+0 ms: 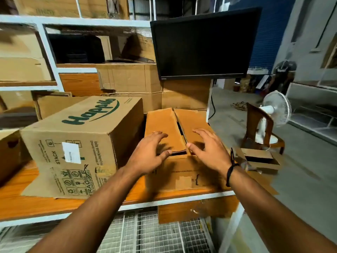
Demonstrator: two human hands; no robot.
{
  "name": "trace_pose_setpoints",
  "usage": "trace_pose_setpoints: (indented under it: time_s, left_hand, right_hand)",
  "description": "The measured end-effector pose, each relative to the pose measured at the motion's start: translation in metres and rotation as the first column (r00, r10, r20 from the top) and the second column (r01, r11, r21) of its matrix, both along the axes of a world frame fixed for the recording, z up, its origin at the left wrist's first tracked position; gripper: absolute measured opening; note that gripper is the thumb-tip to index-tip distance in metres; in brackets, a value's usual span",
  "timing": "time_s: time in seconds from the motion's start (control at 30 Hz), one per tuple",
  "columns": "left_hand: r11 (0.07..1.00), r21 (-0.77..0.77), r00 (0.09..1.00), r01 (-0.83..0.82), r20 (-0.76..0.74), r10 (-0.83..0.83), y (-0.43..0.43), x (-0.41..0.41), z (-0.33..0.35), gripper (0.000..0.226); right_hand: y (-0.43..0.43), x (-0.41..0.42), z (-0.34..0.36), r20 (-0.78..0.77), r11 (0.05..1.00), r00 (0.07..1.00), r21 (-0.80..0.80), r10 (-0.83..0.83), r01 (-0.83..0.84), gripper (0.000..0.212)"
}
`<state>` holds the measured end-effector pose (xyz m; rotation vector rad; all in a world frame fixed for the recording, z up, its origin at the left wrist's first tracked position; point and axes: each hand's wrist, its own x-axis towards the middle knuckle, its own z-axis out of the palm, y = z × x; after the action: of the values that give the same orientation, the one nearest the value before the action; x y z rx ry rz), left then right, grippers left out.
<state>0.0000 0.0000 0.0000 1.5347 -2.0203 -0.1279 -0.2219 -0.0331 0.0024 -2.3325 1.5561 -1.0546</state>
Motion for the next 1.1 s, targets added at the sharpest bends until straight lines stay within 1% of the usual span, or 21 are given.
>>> trace_pose_setpoints:
  time_s: [0.2,0.3,0.43,0.5,0.57,0.7,0.8,0.87,0.97,1.1]
  left_hand:
    - [0.999,0.037,0.987,0.016,0.161,-0.022,-0.039,-0.022,-0.009,0.065]
    - [0.996,0.081,0.954,0.038,0.294,-0.060,-0.056,-0.028,-0.011,0.075]
    - [0.987,0.150,0.903,0.055,0.415,-0.113,-0.077,-0.026,-0.014,0.090]
    - [0.983,0.167,0.886,0.075,0.442,-0.142,-0.085,-0.022,-0.018,0.095]
    - [0.976,0.194,0.879,0.096,0.444,-0.175,-0.090,-0.019,-0.022,0.097]
    - [0.955,0.249,0.892,0.159,0.380,-0.247,-0.095,-0.018,-0.030,0.108]
    - [0.945,0.262,0.900,0.196,0.334,-0.279,-0.096,-0.019,-0.030,0.103]
    - [0.944,0.263,0.899,0.201,0.332,-0.284,-0.094,-0.021,-0.028,0.098]
    - [0.942,0.272,0.889,0.197,0.356,-0.289,-0.090,-0.026,-0.023,0.087]
    - [0.960,0.211,0.892,0.181,0.376,-0.251,-0.088,-0.040,-0.018,0.068]
  right_hand:
    - [-0.047,-0.012,-0.016,-0.222,0.990,0.971,0.127,0.090,-0.063,0.076]
    - [-0.060,-0.014,-0.025,-0.340,0.982,0.933,0.176,0.120,-0.062,0.089]
    - [-0.073,-0.014,-0.025,-0.426,0.975,0.893,0.217,0.142,-0.051,0.103]
    - [-0.078,-0.014,-0.023,-0.465,0.974,0.871,0.216,0.160,-0.063,0.108]
    - [-0.078,-0.015,-0.024,-0.471,0.970,0.864,0.233,0.177,-0.072,0.111]
    - [-0.074,-0.013,-0.036,-0.490,0.962,0.849,0.264,0.198,-0.072,0.102]
    - [-0.073,-0.011,-0.039,-0.508,0.963,0.840,0.263,0.193,-0.062,0.100]
    - [-0.073,-0.011,-0.039,-0.514,0.960,0.834,0.272,0.201,-0.064,0.099]
    - [-0.074,-0.014,-0.044,-0.534,0.964,0.818,0.249,0.214,-0.090,0.091]
    - [-0.080,-0.027,-0.044,-0.476,0.977,0.858,0.174,0.195,-0.126,0.092]
